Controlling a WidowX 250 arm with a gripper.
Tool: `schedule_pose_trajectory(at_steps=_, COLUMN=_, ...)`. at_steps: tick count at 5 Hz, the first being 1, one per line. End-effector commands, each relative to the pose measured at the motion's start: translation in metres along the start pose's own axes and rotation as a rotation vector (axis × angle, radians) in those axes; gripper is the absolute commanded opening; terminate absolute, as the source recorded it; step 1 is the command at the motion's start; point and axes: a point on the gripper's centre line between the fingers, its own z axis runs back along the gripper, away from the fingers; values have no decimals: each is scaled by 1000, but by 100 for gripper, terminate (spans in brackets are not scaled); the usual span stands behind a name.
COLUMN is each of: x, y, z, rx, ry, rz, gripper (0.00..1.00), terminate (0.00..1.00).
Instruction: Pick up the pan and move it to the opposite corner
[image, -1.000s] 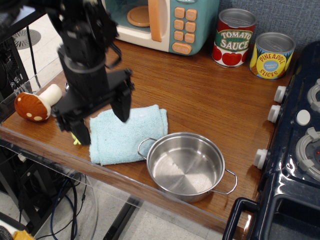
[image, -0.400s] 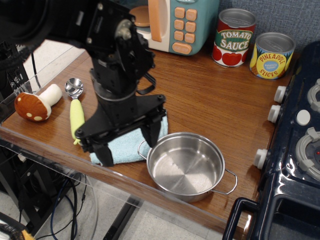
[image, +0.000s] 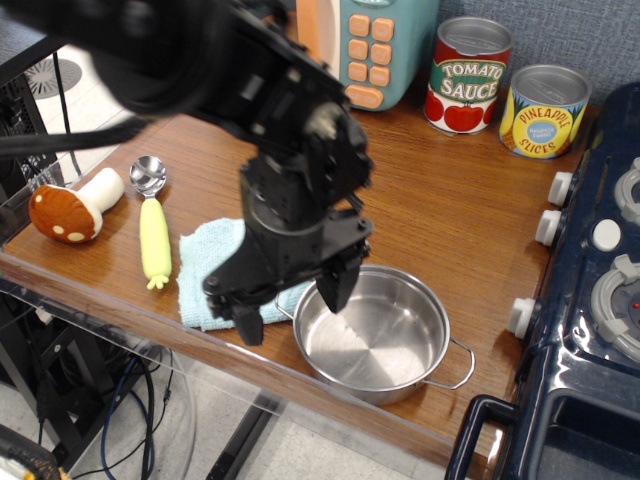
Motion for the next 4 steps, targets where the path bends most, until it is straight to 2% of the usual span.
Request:
schedule_pose_trajectory(at_steps=1, x=7, y=-12, z=-13, rx=2, ry=-24, rz=-5, gripper=100, terminate=0)
schedule_pose_trajectory(at_steps=2, x=5, y=-13, z=-20, rx=13, ry=-16, rz=-7, gripper=0, terminate=0)
schedule_pose_trajectory(at_steps=4, x=3, y=-10, z=-28, rx=36, ry=-18, rz=-2, gripper=0, terminate=0)
